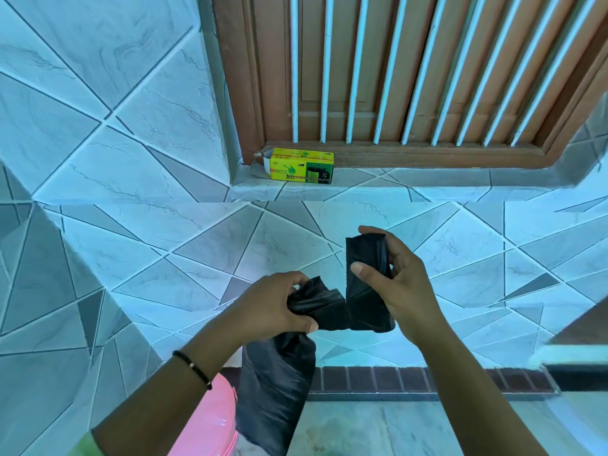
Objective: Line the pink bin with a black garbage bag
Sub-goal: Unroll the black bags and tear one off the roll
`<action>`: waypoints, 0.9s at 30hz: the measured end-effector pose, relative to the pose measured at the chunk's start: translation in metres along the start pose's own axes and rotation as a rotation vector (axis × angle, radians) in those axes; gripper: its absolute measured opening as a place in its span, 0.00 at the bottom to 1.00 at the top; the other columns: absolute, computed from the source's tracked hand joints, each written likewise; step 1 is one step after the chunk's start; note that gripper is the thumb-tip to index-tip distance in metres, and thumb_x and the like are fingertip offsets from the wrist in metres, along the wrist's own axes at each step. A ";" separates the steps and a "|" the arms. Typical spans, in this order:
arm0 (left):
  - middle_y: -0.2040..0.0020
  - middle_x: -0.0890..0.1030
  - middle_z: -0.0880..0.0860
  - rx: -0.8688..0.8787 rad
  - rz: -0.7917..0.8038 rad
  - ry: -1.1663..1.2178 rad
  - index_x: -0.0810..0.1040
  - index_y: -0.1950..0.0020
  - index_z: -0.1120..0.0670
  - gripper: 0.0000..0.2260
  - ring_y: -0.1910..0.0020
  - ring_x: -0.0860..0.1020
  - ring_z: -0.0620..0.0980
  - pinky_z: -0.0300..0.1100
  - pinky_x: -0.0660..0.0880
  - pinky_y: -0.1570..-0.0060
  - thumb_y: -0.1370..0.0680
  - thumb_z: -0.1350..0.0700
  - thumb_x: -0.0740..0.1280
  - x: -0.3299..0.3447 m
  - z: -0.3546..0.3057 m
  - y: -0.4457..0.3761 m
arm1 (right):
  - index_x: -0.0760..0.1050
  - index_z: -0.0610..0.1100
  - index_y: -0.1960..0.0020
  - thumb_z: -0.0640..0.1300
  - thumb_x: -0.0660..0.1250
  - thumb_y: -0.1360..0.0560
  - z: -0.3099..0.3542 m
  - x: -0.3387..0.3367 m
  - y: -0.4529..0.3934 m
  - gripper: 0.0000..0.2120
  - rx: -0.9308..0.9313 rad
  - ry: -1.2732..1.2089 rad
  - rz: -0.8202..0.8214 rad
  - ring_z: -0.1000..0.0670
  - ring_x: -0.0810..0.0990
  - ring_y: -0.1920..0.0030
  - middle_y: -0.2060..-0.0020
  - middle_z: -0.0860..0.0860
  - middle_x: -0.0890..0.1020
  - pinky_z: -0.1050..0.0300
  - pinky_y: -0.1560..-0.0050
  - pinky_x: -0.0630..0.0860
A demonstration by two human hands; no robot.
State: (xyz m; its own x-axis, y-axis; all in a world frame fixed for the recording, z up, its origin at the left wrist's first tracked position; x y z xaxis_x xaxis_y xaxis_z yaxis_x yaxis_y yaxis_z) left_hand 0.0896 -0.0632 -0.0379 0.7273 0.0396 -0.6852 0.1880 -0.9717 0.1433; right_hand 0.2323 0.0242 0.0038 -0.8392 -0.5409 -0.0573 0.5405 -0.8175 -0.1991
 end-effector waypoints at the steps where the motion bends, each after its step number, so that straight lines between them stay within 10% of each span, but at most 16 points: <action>1: 0.50 0.84 0.48 -0.003 0.037 0.058 0.75 0.47 0.48 0.20 0.54 0.83 0.46 0.42 0.79 0.50 0.35 0.52 0.78 0.002 0.000 0.000 | 0.75 0.54 0.41 0.38 0.70 0.27 -0.001 0.003 0.000 0.19 0.004 -0.005 0.022 0.53 0.82 0.54 0.52 0.52 0.82 0.56 0.56 0.81; 10: 0.67 0.70 0.53 0.026 0.047 0.462 0.77 0.63 0.56 0.27 0.64 0.68 0.49 0.41 0.63 0.60 0.38 0.32 0.70 0.017 -0.009 -0.005 | 0.74 0.45 0.44 0.44 0.66 0.24 -0.019 0.005 -0.003 0.09 0.072 0.086 -0.100 0.48 0.80 0.53 0.55 0.49 0.81 0.50 0.48 0.77; 21: 0.62 0.83 0.45 0.020 -0.173 0.554 0.79 0.56 0.51 0.08 0.61 0.82 0.43 0.41 0.77 0.55 0.30 0.48 0.71 0.007 -0.008 -0.001 | 0.73 0.48 0.47 0.45 0.65 0.24 -0.023 0.001 -0.001 0.06 0.100 0.076 -0.224 0.50 0.79 0.53 0.56 0.51 0.80 0.52 0.49 0.77; 27: 0.55 0.84 0.48 0.047 -0.320 0.344 0.76 0.48 0.52 0.07 0.64 0.83 0.46 0.35 0.76 0.75 0.25 0.53 0.68 -0.001 -0.008 0.005 | 0.72 0.48 0.46 0.44 0.65 0.24 -0.018 -0.008 0.003 0.07 0.064 0.108 -0.306 0.58 0.77 0.55 0.56 0.57 0.78 0.62 0.58 0.72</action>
State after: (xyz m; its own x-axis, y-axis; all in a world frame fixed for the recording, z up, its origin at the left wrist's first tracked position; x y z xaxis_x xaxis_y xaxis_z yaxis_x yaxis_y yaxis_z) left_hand 0.0953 -0.0666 -0.0308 0.8157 0.4057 -0.4124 0.4139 -0.9073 -0.0739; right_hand 0.2396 0.0302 -0.0135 -0.9630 -0.2467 -0.1086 0.2620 -0.9515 -0.1613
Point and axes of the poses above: each hand's wrist, its own y-axis away from the middle knuckle, its own x-axis out of the palm, z = x × y, the point moved 9 cm from there along -y, towards the middle knuckle
